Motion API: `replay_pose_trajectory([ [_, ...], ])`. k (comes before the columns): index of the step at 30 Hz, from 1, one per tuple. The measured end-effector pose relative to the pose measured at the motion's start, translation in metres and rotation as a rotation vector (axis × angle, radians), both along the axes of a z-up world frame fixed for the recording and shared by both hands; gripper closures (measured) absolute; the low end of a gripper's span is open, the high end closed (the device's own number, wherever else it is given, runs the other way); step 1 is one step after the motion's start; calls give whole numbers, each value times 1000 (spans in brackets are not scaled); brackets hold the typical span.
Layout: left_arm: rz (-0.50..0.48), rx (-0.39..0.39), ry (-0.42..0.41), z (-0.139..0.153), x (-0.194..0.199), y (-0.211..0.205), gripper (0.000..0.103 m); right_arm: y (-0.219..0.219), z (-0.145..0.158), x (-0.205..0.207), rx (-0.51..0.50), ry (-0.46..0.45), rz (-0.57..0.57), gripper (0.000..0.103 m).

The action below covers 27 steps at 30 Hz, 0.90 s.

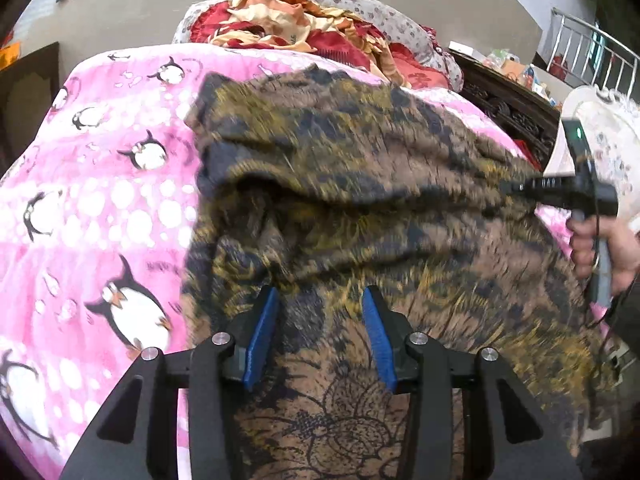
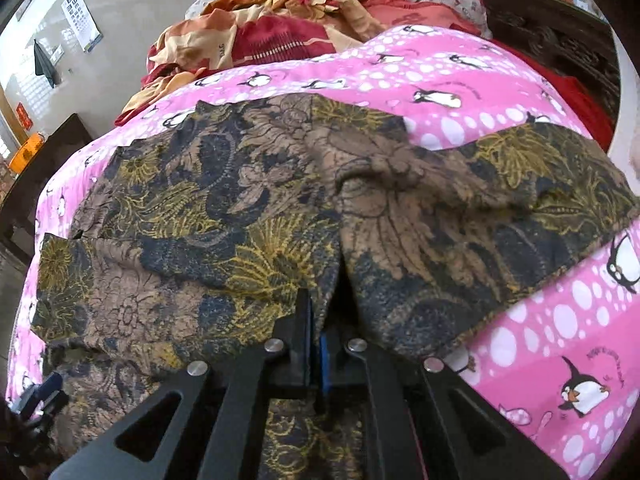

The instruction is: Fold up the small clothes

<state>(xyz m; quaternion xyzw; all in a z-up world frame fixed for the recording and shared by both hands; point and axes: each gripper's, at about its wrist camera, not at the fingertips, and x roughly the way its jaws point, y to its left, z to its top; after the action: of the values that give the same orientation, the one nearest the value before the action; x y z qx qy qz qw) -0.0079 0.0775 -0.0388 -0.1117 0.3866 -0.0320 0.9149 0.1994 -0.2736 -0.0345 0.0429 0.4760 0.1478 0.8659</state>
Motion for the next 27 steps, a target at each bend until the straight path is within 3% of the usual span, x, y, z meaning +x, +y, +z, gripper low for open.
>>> replay_pose_trajectory([
  [3,98,44,-92,32,2,19,79,-6,-1,-3,8,-1,-20,100],
  [8,146,-7,-153,65,44,44,79,-4,-13,-2,18,36,32,94],
  [9,123,-18,-154,66,56,44,79,-6,-12,-3,26,34,40,90],
  [11,131,24,-108,52,77,44,91,-10,4,-17,25,-17,48,88],
  [13,150,57,7,22,97,48,102,-11,21,-33,17,-87,66,86],
  [14,161,77,90,-3,105,50,102,-9,30,-43,18,-131,80,86],
  [17,164,67,58,-5,100,52,102,11,34,-54,81,-150,199,86],
  [19,175,51,61,1,99,56,102,27,19,-47,43,-112,254,86],
  [21,185,53,45,13,96,57,102,30,-14,-31,-80,5,199,88],
  [23,184,53,-17,33,94,55,102,16,-16,-25,6,55,125,89],
  [25,173,47,-66,49,99,52,100,15,-1,-23,0,36,99,86],
  [27,161,26,-76,53,115,47,96,24,20,-20,-18,-56,112,83],
])
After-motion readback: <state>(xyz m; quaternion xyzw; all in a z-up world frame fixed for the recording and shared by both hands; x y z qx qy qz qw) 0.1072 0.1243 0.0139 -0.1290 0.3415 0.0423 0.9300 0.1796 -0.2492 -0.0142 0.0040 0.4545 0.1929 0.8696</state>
